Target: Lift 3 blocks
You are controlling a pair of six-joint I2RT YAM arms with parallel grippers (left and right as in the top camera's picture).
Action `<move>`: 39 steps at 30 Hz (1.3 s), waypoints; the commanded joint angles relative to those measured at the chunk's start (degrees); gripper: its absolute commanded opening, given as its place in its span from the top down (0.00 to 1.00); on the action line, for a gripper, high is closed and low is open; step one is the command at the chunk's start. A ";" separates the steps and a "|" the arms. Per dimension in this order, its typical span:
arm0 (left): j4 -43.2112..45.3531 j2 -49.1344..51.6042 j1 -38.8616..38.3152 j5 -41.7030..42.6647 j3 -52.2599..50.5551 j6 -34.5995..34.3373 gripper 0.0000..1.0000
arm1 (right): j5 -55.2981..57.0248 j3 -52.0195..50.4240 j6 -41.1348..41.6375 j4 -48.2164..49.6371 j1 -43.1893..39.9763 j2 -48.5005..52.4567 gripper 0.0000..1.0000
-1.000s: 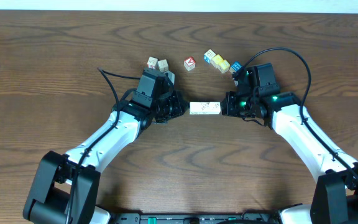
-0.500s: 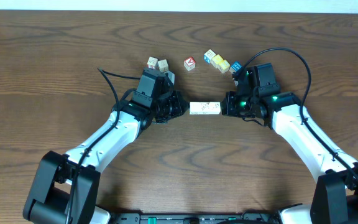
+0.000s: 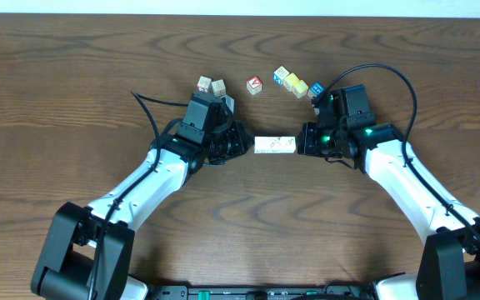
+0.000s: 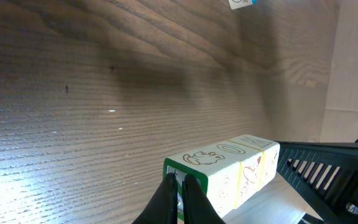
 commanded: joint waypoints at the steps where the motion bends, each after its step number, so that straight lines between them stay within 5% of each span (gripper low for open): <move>1: 0.92 -1.60 -1.05 5.29 2.43 -0.26 0.93 | -6.88 1.51 0.52 0.33 2.49 -1.55 0.99; 39: 0.90 1.22 -1.11 4.70 2.23 -0.42 0.93 | -5.66 1.49 0.76 1.38 3.87 1.68 0.99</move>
